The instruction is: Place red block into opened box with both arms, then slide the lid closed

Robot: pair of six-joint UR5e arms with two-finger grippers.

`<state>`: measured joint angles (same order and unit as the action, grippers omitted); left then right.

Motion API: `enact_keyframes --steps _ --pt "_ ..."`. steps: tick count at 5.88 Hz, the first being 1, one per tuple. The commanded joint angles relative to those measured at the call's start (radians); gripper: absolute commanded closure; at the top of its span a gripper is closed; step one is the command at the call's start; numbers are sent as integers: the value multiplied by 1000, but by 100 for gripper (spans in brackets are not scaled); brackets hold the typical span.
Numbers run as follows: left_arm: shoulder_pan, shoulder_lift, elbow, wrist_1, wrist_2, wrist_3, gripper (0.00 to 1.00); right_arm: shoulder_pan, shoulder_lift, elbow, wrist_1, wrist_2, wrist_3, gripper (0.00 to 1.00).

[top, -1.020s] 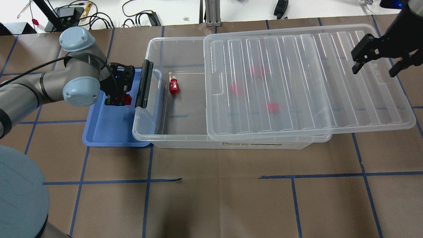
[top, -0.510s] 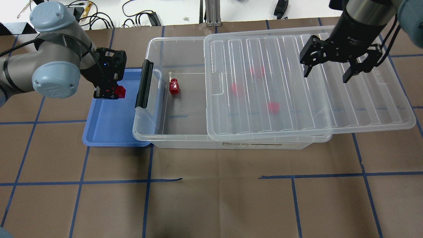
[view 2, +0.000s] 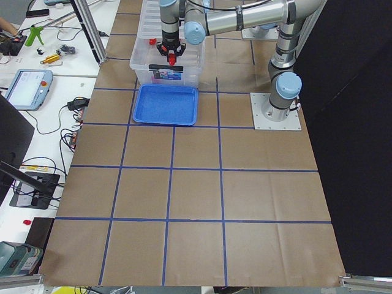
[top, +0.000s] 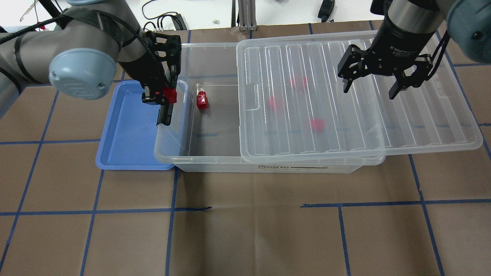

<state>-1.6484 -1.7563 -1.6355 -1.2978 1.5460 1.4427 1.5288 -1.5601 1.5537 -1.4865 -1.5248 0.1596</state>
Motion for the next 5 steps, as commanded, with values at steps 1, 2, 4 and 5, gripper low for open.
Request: enact_keyframes --steps 1,2,4,5 --pt "-83 -91 -26 87 -1 -62 96 1 2 2 -1 -3 -2 0" --pt "-93 -141 -49 148 -33 -62 96 1 2 2 -2 -3 -6 0" --pt "-96 -237 -75 254 -29 -62 94 1 2 2 -2 -5 -9 0" --pt "-100 -271 -79 290 -27 -76 91 1 3 2 -2 -5 -11 0"
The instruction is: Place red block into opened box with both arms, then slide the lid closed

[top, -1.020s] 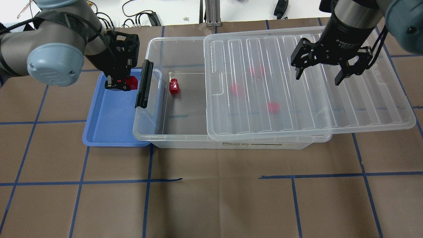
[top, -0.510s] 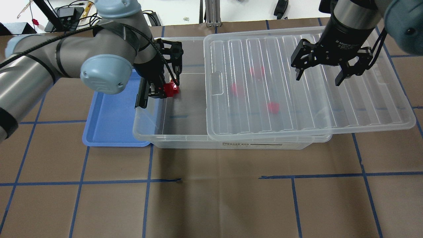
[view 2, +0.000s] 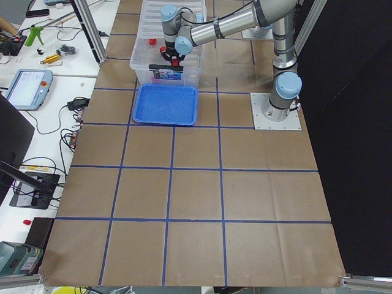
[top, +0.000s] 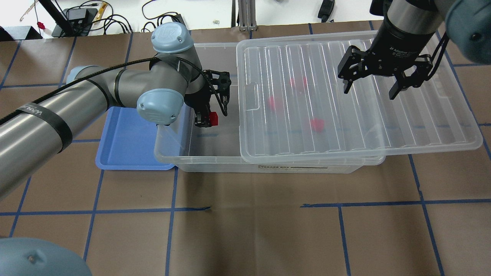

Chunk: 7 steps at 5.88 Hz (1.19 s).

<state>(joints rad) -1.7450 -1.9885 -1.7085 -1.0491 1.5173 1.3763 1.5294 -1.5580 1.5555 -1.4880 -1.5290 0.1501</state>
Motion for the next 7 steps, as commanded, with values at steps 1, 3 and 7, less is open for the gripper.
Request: enact_keyframes --steps 1,3,7 --pt "-2 -52 -14 52 1 -8 89 0 1 0 0 0 -1 0" --pt "-2 -78 -16 75 4 -7 56 0 1 2 0 0 -1 0" --pt "2 102 35 -114 9 -11 4 -3 4 0 -5 -2 -6 0"
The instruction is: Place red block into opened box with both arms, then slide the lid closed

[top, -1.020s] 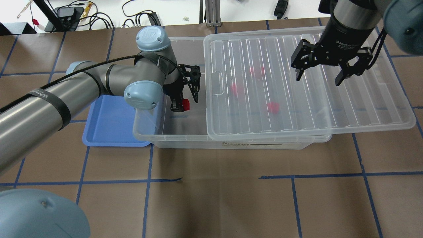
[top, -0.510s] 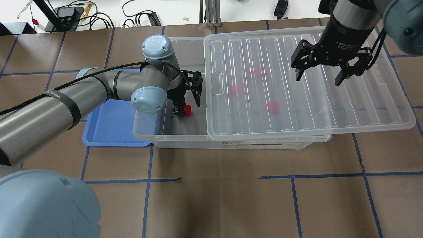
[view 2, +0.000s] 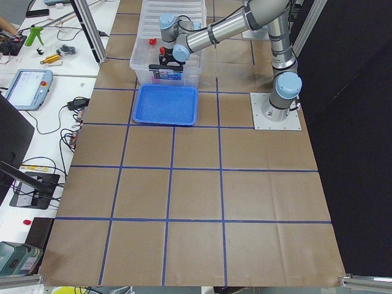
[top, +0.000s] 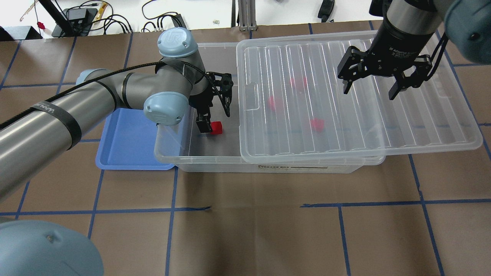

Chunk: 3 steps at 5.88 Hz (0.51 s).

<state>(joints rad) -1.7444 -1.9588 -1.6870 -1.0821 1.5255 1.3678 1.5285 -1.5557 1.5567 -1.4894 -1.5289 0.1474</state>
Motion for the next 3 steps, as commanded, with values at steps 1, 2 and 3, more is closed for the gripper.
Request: enact_keyframes --steps 1,2,3 --pt "11 168 30 -196 -7 -28 4 -25 8 -1 -18 -7 -61 0" --pt "13 229 71 -297 -1 -95 4 -106 8 -1 -20 -7 -201 0" --pt "13 260 136 -368 7 -208 4 -226 12 0 -20 -7 -367 0"
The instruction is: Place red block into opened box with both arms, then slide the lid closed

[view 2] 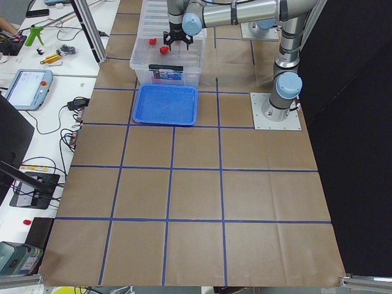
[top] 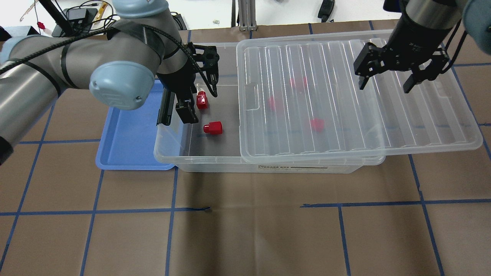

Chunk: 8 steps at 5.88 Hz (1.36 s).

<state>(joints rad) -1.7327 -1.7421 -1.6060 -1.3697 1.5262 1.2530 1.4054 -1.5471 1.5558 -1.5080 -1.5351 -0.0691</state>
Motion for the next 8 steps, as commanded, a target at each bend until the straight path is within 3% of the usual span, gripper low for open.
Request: enact_keyframes --steps 1,2,4,6,8 --pt "1 47 107 -121 12 -238 4 -215 37 1 -3 -3 -307 0" --pt "-1 58 100 -108 31 -465 2 -330 74 1 -14 -41 -418 0" --pt "30 93 77 -112 63 -919 2 -490 201 1 -212 -88 -585 0" --pt "99 116 75 -136 66 -1103 2 -506 258 3 -234 -100 -595 0" --pt "157 166 75 -262 65 -1216 2 -506 294 4 -292 -86 -523 0"
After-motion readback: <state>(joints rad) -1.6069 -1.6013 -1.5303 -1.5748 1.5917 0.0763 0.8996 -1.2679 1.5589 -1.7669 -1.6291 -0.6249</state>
